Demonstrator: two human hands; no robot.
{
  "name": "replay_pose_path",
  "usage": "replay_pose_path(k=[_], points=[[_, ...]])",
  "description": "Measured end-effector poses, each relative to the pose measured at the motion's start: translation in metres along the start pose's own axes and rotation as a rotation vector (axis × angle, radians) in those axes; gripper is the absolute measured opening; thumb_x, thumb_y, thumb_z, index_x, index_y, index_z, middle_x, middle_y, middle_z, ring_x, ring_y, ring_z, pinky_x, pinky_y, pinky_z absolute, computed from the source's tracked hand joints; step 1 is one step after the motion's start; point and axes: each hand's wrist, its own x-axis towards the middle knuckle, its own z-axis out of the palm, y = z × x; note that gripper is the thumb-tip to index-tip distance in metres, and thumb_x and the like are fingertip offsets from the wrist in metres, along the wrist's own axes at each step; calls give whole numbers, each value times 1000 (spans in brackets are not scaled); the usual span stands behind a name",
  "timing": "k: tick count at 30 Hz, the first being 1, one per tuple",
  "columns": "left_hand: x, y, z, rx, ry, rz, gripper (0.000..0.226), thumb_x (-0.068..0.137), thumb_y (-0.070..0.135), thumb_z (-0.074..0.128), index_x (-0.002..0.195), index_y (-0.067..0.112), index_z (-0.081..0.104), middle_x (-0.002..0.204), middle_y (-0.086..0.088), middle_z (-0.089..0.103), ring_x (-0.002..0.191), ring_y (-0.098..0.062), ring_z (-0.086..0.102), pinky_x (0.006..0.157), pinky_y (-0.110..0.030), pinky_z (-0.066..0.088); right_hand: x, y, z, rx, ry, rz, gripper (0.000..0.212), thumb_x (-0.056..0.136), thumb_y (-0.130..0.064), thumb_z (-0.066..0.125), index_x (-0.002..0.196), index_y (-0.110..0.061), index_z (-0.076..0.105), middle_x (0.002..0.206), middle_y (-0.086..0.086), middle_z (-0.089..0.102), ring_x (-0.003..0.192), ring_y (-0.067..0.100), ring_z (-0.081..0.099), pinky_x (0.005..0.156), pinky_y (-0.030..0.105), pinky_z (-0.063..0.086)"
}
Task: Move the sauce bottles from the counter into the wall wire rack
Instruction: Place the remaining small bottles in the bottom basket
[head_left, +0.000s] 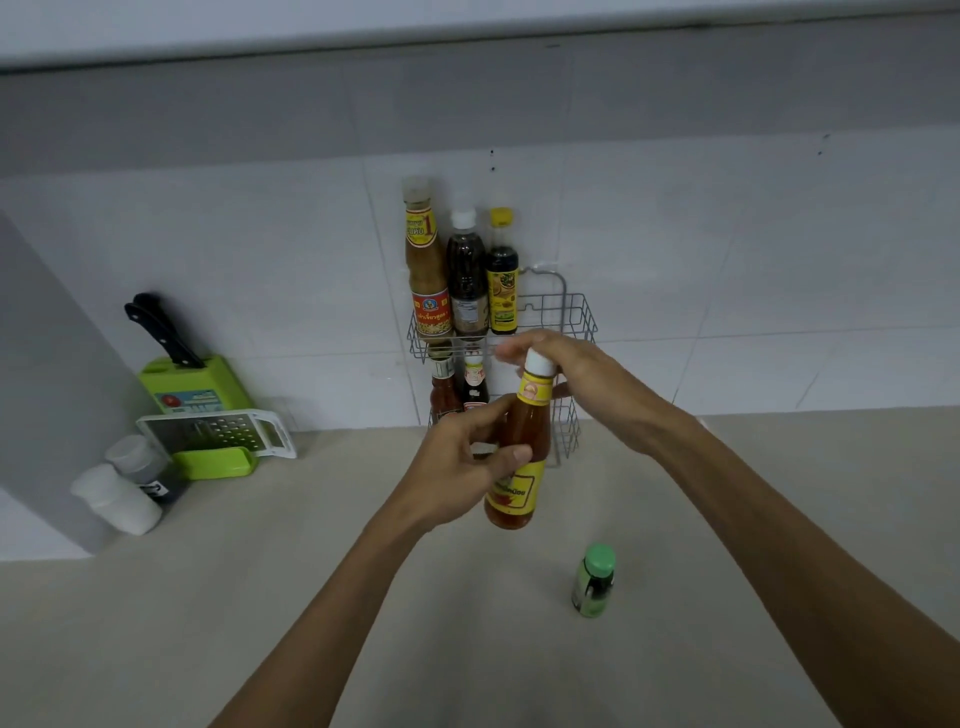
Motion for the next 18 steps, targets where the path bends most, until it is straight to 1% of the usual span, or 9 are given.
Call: replay_pose_path(k=[2, 4, 6, 8, 9, 12, 15, 16, 18], points=[[2, 9, -2, -32, 8, 11, 52, 87, 13, 70, 136, 22, 55, 121, 6, 70, 117, -8, 62, 97, -32, 52, 4, -5, 6, 311, -10, -27, 35, 104, -34, 34, 113, -27, 67, 118, -5, 74, 116, 7, 66, 94, 36, 51], [5, 15, -1, -31, 41, 32, 51, 86, 14, 71, 133, 28, 57, 120, 6, 71, 117, -11, 63, 99, -39, 51, 7, -11, 17, 475, 89, -64, 29, 100, -32, 41, 110, -20, 65, 106, 9, 78, 107, 20, 72, 83, 37, 57], [7, 17, 2, -14, 89, 47, 49, 86, 14, 71, 130, 30, 59, 117, 7, 72, 113, -11, 65, 97, -44, 53, 11, -13, 25, 496, 208, -103, 21, 97, -25, 44, 110, -17, 59, 86, 11, 78, 86, 25, 75, 69, 35, 60], [4, 14, 5, -3, 134, 43, 46, 85, 13, 71, 128, 26, 61, 116, 6, 72, 109, -13, 66, 95, -47, 54, 13, -11, 32, 503, 261, -122, 13, 96, -18, 44, 107, -20, 52, 69, 6, 71, 65, 22, 70, 61, 34, 58], [2, 12, 8, 9, 147, 37, 45, 85, 12, 71, 127, 24, 62, 116, 5, 73, 109, -13, 67, 95, -48, 54, 14, -9, 35, 489, 280, -121, 12, 96, -16, 44, 104, -23, 49, 64, 3, 67, 59, 19, 64, 58, 32, 55], [-3, 7, 19, 31, 183, 13, 44, 86, 12, 69, 128, 23, 61, 114, 7, 72, 108, -9, 66, 95, -44, 55, 16, 0, 43, 442, 328, -92, 13, 96, -15, 43, 97, -27, 45, 59, -2, 59, 52, 14, 55, 53, 28, 47], [-1, 7, 26, 4, 220, 15, 50, 86, 19, 70, 133, 28, 56, 106, 21, 69, 102, 4, 64, 93, -34, 56, 22, -2, 39, 395, 374, -64, 11, 96, -17, 43, 93, -28, 45, 57, -5, 59, 51, 13, 54, 51, 29, 45], [2, 7, 26, -17, 216, 7, 54, 86, 22, 71, 137, 28, 53, 107, 22, 68, 102, 7, 63, 93, -31, 55, 24, -4, 36, 382, 388, -67, 10, 95, -18, 43, 92, -28, 45, 56, -6, 60, 50, 13, 53, 49, 28, 45], [8, 3, 22, -62, 159, -44, 63, 83, 31, 73, 141, 26, 48, 119, 15, 67, 109, 3, 61, 97, -31, 53, 28, -8, 28, 358, 402, -86, 8, 96, -20, 42, 92, -26, 45, 54, -5, 60, 48, 13, 52, 45, 25, 44]])
